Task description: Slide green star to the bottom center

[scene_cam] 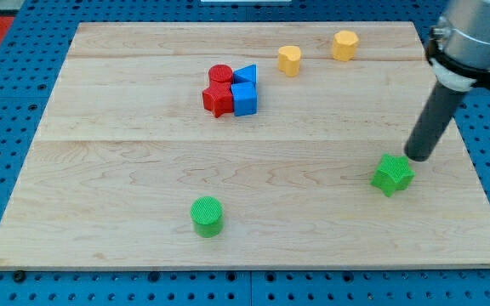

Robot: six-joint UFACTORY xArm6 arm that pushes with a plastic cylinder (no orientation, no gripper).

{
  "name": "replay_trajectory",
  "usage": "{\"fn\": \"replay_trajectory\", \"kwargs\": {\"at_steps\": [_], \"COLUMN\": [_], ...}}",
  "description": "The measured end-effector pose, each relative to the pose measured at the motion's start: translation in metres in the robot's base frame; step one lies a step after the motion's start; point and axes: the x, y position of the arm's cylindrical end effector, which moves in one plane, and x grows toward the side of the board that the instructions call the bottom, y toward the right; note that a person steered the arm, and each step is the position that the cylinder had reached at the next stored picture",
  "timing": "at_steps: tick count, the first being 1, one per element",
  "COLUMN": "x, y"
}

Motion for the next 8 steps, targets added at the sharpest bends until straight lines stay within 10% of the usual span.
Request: {"fn": "replay_trajectory", "kwargs": {"at_steps": [8], "x": [0.029], "y": [-0.171]}}
